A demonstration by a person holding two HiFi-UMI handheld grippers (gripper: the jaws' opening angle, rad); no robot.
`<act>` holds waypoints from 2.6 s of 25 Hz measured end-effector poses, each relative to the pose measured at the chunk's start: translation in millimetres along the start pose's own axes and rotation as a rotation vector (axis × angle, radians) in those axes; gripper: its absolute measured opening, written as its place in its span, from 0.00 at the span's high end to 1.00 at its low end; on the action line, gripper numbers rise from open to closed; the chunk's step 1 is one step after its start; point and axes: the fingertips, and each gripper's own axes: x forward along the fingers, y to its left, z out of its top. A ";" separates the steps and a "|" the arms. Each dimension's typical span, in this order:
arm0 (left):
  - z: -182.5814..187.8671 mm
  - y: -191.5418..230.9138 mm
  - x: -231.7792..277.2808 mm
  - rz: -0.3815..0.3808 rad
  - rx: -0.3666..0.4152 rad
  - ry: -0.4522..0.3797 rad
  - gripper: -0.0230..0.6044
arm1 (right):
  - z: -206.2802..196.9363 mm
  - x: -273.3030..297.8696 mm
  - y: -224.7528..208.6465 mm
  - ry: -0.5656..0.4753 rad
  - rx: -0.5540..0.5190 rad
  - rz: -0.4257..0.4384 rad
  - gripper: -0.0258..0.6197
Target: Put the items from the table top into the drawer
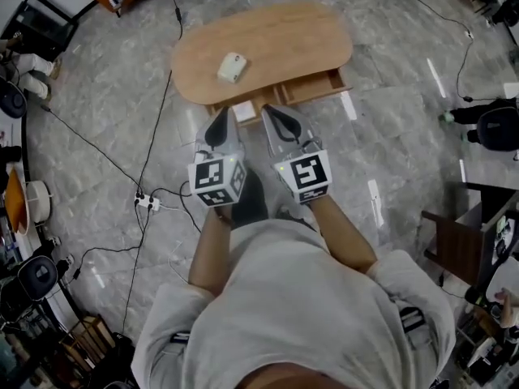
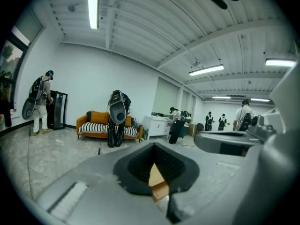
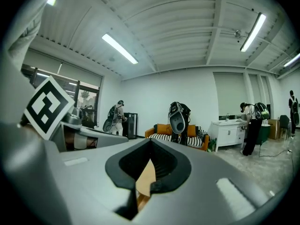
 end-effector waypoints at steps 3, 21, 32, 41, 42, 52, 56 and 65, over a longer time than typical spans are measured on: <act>1.3 22.8 49.1 -0.042 0.009 0.064 0.93 | -0.6 53.5 -21.5 0.025 0.027 -0.023 0.95; -208.5 164.6 241.7 -0.002 -0.016 0.428 0.93 | -242.9 239.1 -70.0 0.340 0.264 -0.007 0.95; -310.9 207.8 323.4 0.045 0.105 0.588 0.93 | -340.4 289.3 -124.3 0.407 0.300 -0.002 0.95; -372.1 233.1 390.1 -0.028 0.027 0.800 0.51 | -379.7 291.4 -154.6 0.497 0.321 0.019 0.95; -376.5 236.3 394.3 -0.032 0.027 0.816 0.51 | -379.6 291.3 -156.8 0.500 0.322 0.018 0.95; -389.8 241.5 410.9 -0.068 0.203 0.879 0.93 | -383.1 293.2 -173.6 0.500 0.361 -0.039 0.95; -385.2 238.3 405.6 -0.084 0.158 0.850 0.93 | -384.2 294.9 -168.0 0.491 0.357 -0.049 0.95; -356.1 218.6 363.5 -0.141 0.151 0.781 0.93 | -376.0 285.1 -154.5 0.459 0.329 -0.122 0.95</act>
